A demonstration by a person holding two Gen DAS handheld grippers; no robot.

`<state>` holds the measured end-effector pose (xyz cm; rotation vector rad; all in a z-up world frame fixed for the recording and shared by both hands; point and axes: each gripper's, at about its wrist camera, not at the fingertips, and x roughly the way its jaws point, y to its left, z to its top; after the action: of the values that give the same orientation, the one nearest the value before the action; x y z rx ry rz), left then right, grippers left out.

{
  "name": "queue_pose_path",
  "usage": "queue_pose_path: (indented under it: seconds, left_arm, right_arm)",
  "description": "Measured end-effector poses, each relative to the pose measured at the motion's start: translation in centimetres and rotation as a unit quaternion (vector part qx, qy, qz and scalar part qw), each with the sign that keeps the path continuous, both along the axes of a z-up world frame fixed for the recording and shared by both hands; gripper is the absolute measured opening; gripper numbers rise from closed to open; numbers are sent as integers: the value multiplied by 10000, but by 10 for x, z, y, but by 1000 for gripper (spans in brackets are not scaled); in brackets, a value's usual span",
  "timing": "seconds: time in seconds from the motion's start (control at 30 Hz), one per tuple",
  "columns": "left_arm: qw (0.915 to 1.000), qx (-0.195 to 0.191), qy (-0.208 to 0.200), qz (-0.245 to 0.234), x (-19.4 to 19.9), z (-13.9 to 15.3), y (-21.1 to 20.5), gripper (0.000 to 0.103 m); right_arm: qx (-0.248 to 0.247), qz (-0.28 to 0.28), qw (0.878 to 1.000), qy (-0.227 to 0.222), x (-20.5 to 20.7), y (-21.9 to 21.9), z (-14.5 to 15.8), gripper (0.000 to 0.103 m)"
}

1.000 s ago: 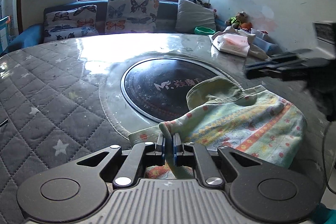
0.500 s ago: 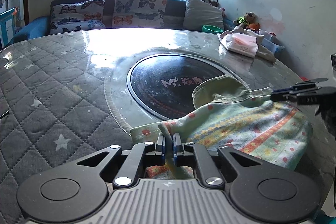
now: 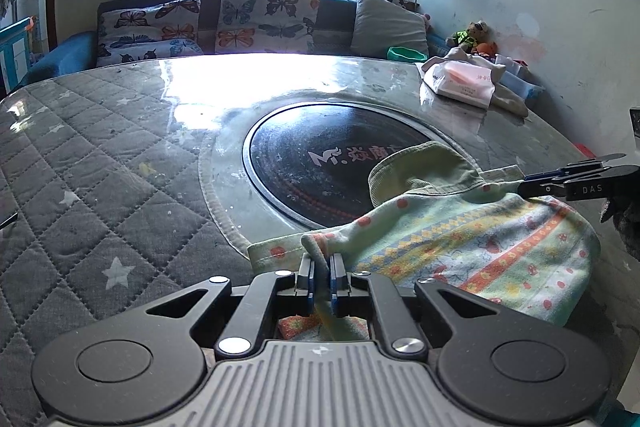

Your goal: Fold clothes

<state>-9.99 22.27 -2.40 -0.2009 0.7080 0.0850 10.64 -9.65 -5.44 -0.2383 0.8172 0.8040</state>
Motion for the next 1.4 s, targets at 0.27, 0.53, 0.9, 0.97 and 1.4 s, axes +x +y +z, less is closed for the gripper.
queue_pose_path:
  seconds: [0.27, 0.53, 0.9, 0.97, 1.4]
  left_arm:
    - [10000, 12, -93, 23, -2, 2, 0, 8]
    - [9983, -15, -526, 258, -11, 14, 6, 7]
    - [9977, -26, -238, 639, 2, -5, 16, 12]
    - [9975, -40, -212, 676, 2, -4, 18, 16]
    - [9947, 62, -491, 902, -4, 25, 17, 19]
  right_arm:
    - [-173, 118, 9991, -361, -12, 7, 7, 7]
    - [154, 409, 9899, -1351, -25, 23, 43, 6]
    - [211, -61, 9962, -841, 14, 38, -4, 9]
    - [243, 13, 9955, -912, 8, 35, 5, 11]
    - [116, 1245, 9915, -371, -27, 93, -4, 11]
